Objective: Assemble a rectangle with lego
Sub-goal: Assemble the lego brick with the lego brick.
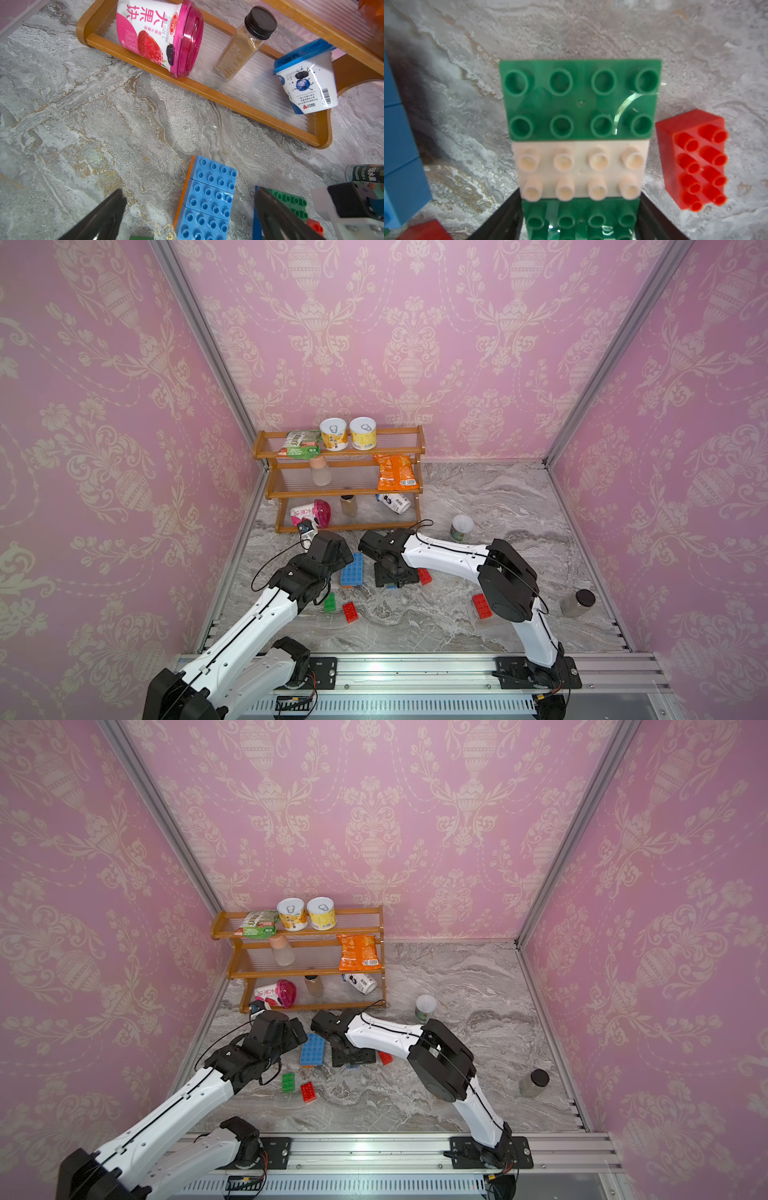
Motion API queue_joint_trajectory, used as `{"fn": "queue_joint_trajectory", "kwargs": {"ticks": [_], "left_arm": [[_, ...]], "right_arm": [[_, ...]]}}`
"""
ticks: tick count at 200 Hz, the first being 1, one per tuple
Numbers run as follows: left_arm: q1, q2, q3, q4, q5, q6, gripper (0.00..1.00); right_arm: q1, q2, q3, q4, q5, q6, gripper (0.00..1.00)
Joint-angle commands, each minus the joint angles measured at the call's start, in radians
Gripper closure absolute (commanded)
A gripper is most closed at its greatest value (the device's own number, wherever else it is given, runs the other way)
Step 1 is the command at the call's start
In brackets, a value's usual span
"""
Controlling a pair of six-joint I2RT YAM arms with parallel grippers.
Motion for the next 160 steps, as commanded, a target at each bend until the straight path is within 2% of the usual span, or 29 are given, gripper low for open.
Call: {"fn": "queue_joint_trajectory", "kwargs": {"ticks": [1, 59, 79, 99, 160], "left_arm": [[0.009, -0.014, 0.001, -0.016, -0.02, 0.019, 0.01], [0.01, -0.01, 0.004, -0.015, -0.019, 0.019, 0.01], [0.01, -0.007, 0.008, -0.015, -0.017, 0.019, 0.01], [0.01, -0.011, 0.015, -0.024, -0.024, 0.022, 0.01], [0.01, -0.008, 0.04, -0.036, -0.047, 0.023, 0.01]], "right_arm": [[0.011, -0.008, 0.003, -0.009, 0.017, -0.001, 0.15], [0.011, -0.035, -0.005, -0.023, 0.033, 0.0, 0.13], [0.009, -0.067, -0.018, -0.041, 0.06, 0.005, 0.1], [0.008, -0.131, -0.046, -0.051, 0.091, 0.006, 0.01], [-0.041, -0.349, -0.19, -0.109, 0.206, -0.011, 0.0]]}}
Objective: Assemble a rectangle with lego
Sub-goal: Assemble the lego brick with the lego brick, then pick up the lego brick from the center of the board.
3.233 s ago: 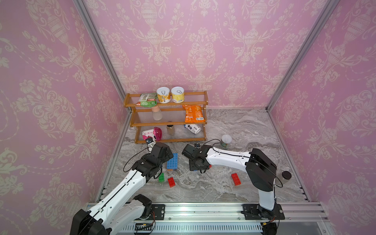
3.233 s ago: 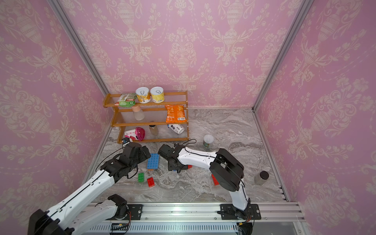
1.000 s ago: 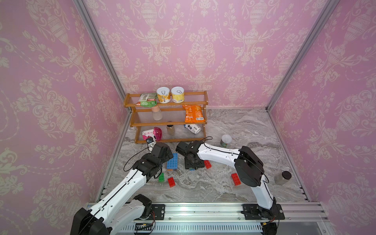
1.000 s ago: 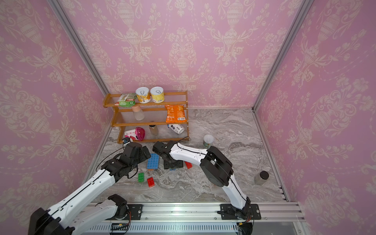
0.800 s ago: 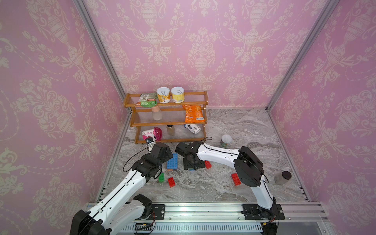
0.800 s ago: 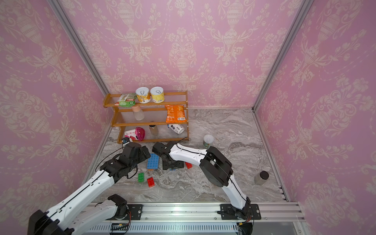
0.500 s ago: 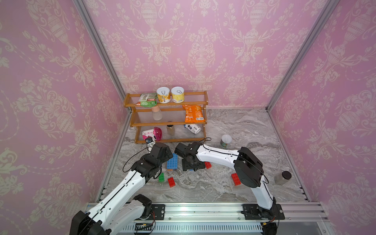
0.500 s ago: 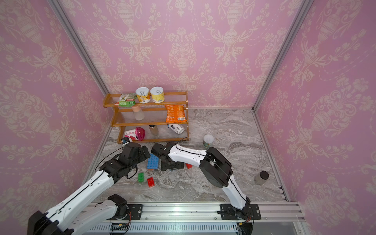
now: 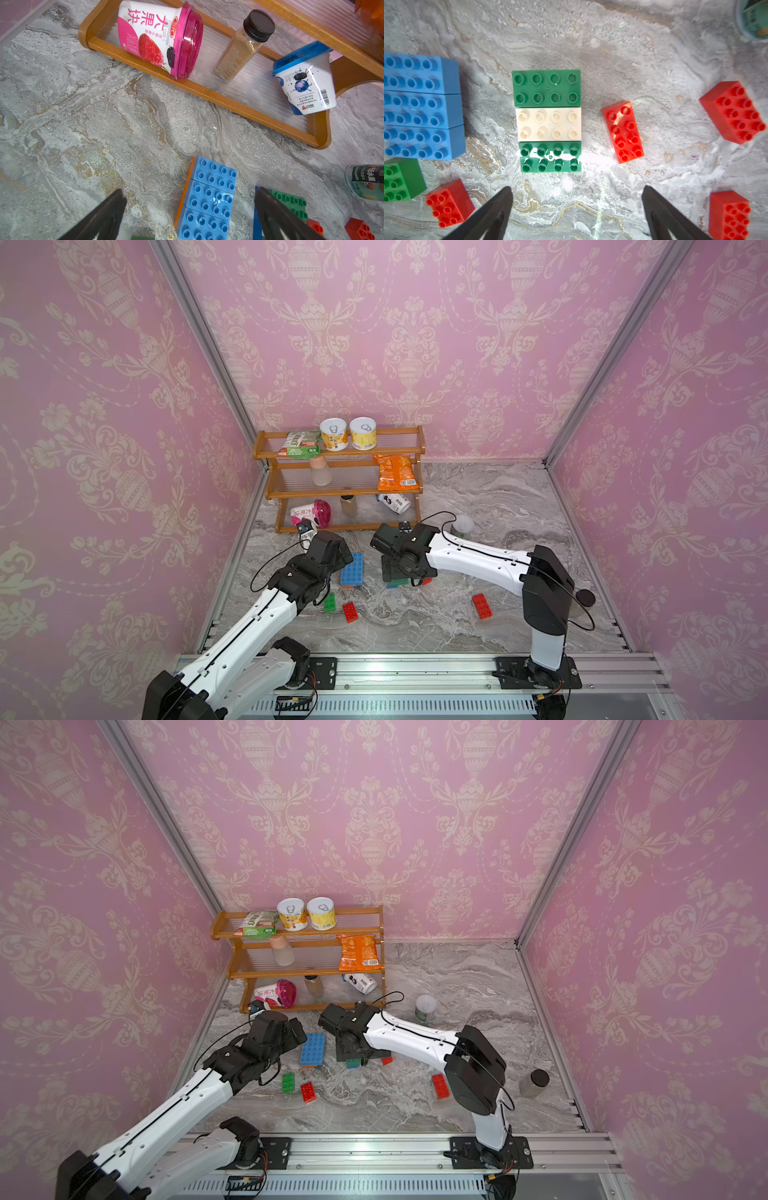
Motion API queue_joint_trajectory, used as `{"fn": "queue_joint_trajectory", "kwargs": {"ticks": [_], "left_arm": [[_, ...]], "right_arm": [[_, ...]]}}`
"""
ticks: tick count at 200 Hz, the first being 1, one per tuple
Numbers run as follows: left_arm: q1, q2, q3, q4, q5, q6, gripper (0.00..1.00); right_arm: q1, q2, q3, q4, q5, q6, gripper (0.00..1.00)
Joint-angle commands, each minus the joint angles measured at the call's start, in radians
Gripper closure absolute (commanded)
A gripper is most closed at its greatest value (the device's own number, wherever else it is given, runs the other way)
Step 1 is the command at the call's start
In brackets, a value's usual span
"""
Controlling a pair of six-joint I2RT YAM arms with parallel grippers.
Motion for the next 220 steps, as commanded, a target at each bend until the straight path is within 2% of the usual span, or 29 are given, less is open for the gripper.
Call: {"fn": "queue_joint_trajectory", "kwargs": {"ticks": [1, 50, 92, 127, 220], "left_arm": [[0.009, -0.002, 0.039, -0.03, -0.036, 0.015, 0.01], [0.01, -0.01, 0.046, -0.193, 0.0, -0.02, 0.01], [0.009, -0.05, -0.044, -0.302, 0.099, -0.065, 0.18], [0.01, -0.024, -0.107, -0.302, 0.195, -0.07, 0.28], [0.01, 0.142, -0.173, -0.201, 0.222, -0.043, 0.32]], "right_arm": [[-0.028, -0.08, -0.068, -0.07, 0.089, -0.013, 0.0], [-0.06, -0.2, -0.216, -0.053, 0.104, -0.01, 0.0], [-0.07, -0.297, -0.33, 0.016, 0.108, 0.004, 0.0], [-0.068, -0.333, -0.363, 0.025, 0.12, 0.003, 0.0], [-0.068, -0.385, -0.423, 0.043, 0.144, 0.028, 0.0]]}}
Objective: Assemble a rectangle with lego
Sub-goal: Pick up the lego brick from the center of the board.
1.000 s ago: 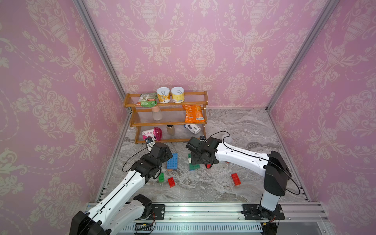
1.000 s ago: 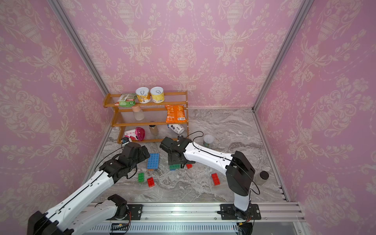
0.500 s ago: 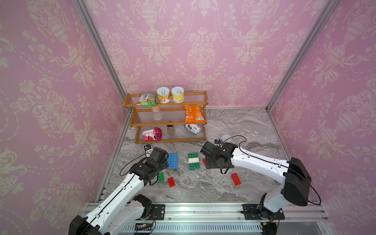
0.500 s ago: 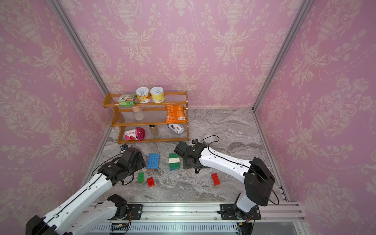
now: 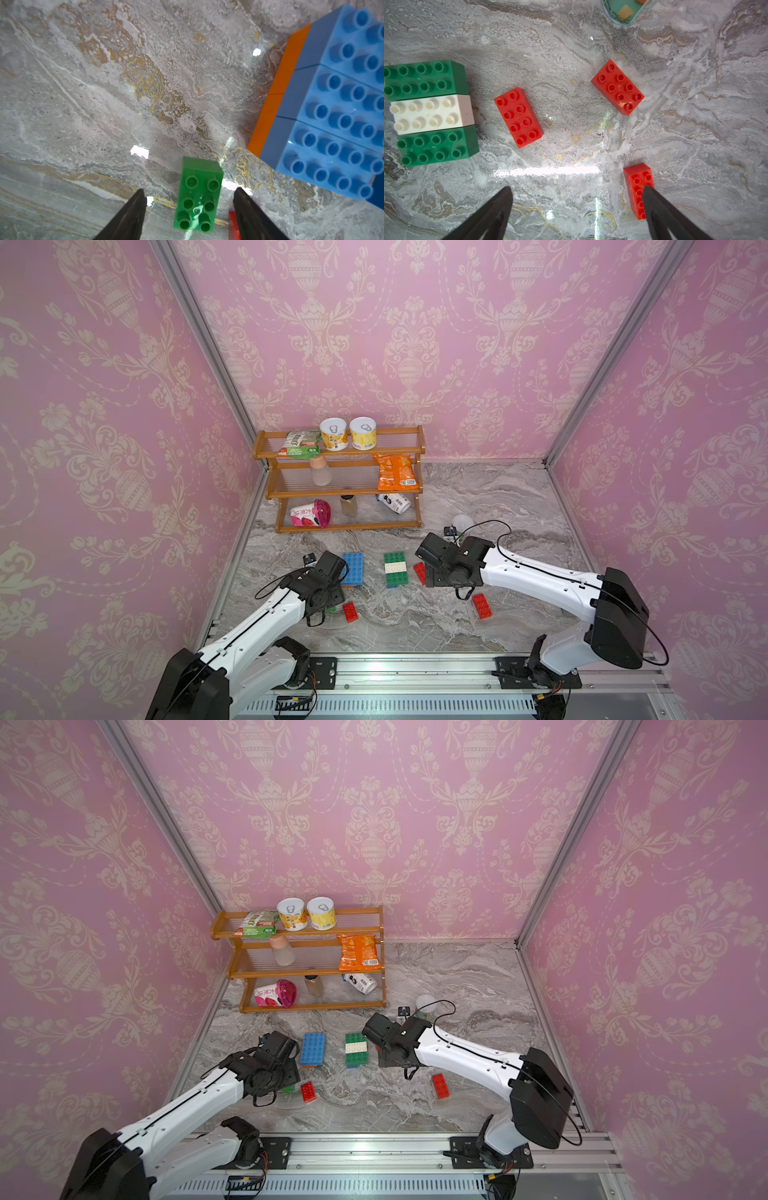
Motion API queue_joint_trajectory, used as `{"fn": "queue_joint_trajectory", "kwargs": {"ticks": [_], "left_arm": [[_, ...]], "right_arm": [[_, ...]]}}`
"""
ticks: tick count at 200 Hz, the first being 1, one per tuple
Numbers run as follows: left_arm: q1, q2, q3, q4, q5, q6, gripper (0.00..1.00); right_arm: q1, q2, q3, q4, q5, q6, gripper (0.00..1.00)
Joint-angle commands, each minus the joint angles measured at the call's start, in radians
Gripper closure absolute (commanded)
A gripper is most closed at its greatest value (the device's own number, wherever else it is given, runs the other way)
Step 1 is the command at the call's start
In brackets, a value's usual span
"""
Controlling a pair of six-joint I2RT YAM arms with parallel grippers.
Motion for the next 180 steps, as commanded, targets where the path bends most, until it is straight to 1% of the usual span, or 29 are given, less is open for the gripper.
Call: {"fn": "queue_joint_trajectory", "kwargs": {"ticks": [1, 17, 23, 33, 63, 84, 95, 113, 141, 165, 180], "left_arm": [[0.01, 0.042, -0.02, 0.026, 0.021, 0.011, 0.32], [0.01, 0.058, -0.034, 0.047, 0.02, 0.013, 0.35], [0.01, 0.061, -0.038, 0.055, 0.021, 0.011, 0.38], [0.01, 0.065, -0.043, 0.061, 0.021, 0.01, 0.45], [0.01, 0.036, -0.027, 0.027, -0.004, 0.008, 0.73], [0.01, -0.013, -0.001, -0.004, -0.023, 0.002, 0.87], [0.01, -0.042, 0.016, -0.018, -0.023, -0.005, 0.93], [0.01, -0.087, 0.048, -0.036, -0.016, -0.004, 0.96], [0.01, -0.133, 0.11, -0.068, -0.018, -0.004, 0.99], [0.01, -0.149, 0.147, -0.057, -0.001, -0.01, 1.0], [0.008, -0.141, 0.165, -0.036, 0.021, -0.01, 1.0]], "right_arm": [[-0.002, -0.034, -0.013, -0.002, 0.033, 0.023, 0.0], [-0.003, -0.036, -0.013, -0.004, 0.036, 0.022, 0.0], [-0.004, -0.035, -0.011, -0.003, 0.038, 0.023, 0.0], [-0.005, -0.034, -0.01, -0.007, 0.043, 0.023, 0.0], [-0.009, -0.032, -0.011, 0.004, 0.046, 0.018, 0.0], [-0.018, -0.01, -0.019, 0.045, 0.009, -0.005, 0.0], [-0.03, 0.005, -0.028, 0.098, -0.049, -0.036, 0.0], [-0.058, 0.039, -0.046, 0.183, -0.138, -0.074, 0.01], [-0.079, 0.112, -0.023, 0.227, -0.191, -0.12, 0.13], [-0.089, 0.168, 0.002, 0.26, -0.236, -0.153, 0.2], [-0.101, 0.208, 0.016, 0.269, -0.256, -0.161, 0.21]]}}
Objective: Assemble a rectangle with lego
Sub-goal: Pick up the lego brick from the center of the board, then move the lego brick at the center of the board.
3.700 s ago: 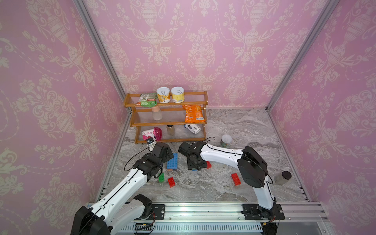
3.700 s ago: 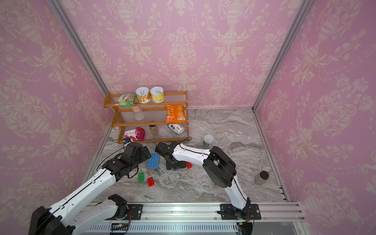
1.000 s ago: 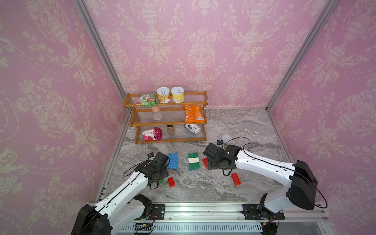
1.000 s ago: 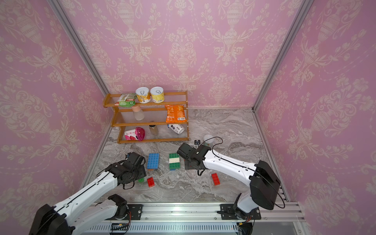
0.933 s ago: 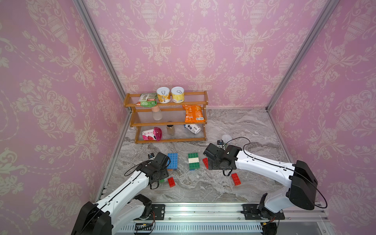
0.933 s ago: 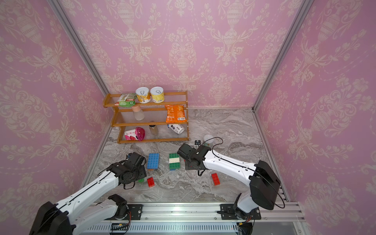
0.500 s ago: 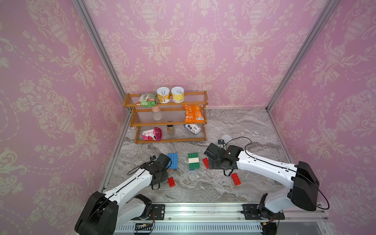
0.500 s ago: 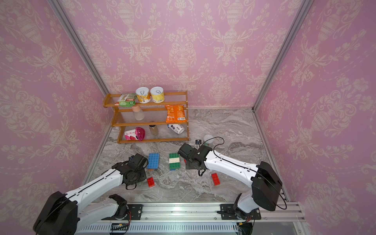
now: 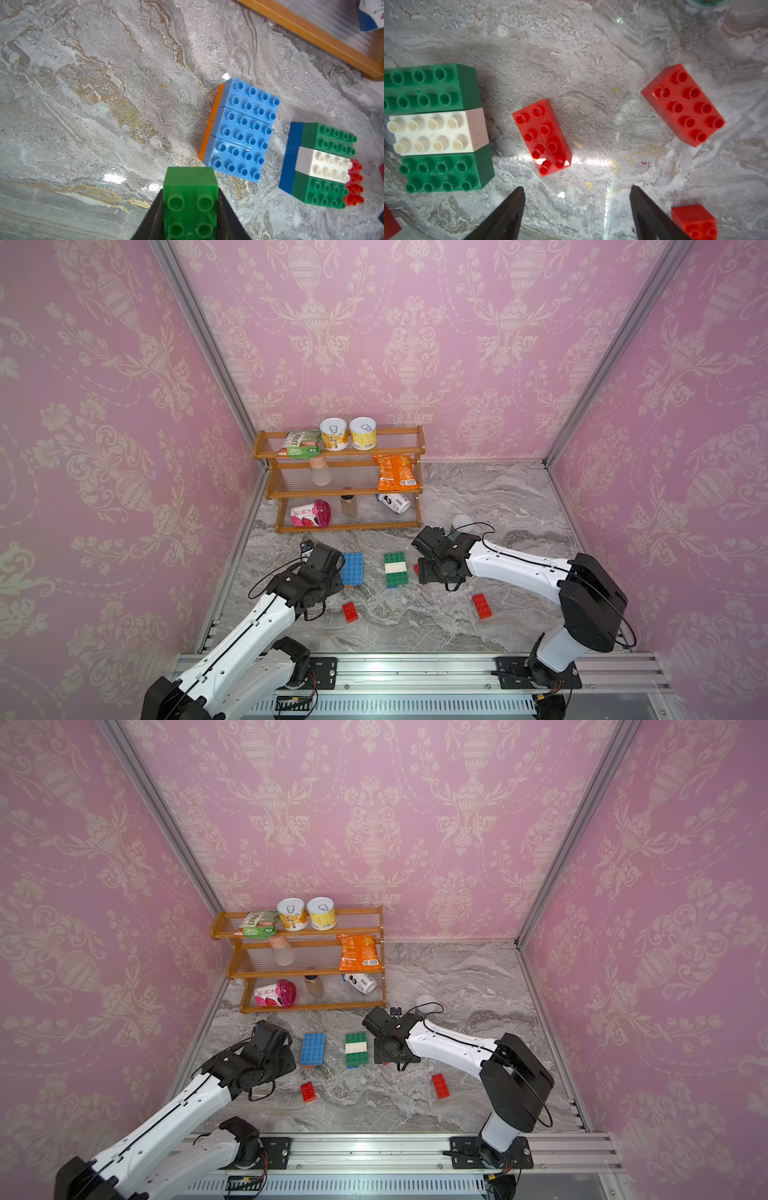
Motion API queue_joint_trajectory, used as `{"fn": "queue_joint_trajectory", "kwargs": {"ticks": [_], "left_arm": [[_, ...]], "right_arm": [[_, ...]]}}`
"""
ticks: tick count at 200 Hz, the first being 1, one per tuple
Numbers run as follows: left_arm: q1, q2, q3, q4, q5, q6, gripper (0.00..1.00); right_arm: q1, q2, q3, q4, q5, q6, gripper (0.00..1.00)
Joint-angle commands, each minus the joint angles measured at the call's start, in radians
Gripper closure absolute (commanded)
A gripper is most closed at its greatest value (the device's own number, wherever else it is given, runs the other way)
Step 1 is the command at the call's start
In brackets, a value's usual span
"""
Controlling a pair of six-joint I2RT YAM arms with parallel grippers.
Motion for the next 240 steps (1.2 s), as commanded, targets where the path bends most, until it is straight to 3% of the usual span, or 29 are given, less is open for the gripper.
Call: {"fn": "queue_joint_trajectory", "kwargs": {"ticks": [1, 42, 83, 131, 194, 240], "left_arm": [[0.008, 0.001, 0.042, -0.011, 0.021, -0.012, 1.0], [-0.007, 0.046, 0.072, 0.024, 0.053, -0.011, 1.0], [-0.067, 0.109, 0.093, 0.067, 0.048, -0.027, 1.0], [-0.212, 0.255, 0.227, 0.114, 0.004, -0.038, 1.0], [-0.388, 0.535, 0.424, 0.182, -0.019, -0.054, 1.0], [-0.454, 0.729, 0.549, 0.208, 0.013, -0.085, 1.0]], "right_arm": [[-0.016, 0.053, 0.037, 0.041, -0.062, -0.048, 0.22], [-0.035, 0.124, 0.047, 0.075, -0.092, -0.066, 0.23], [-0.078, 0.153, 0.039, 0.111, -0.099, -0.068, 0.4], [-0.13, 0.078, -0.083, 0.159, -0.097, -0.066, 0.59], [-0.221, -0.077, -0.268, 0.111, -0.067, -0.097, 0.6], [-0.227, -0.144, -0.332, 0.079, -0.074, -0.116, 0.54]]}}
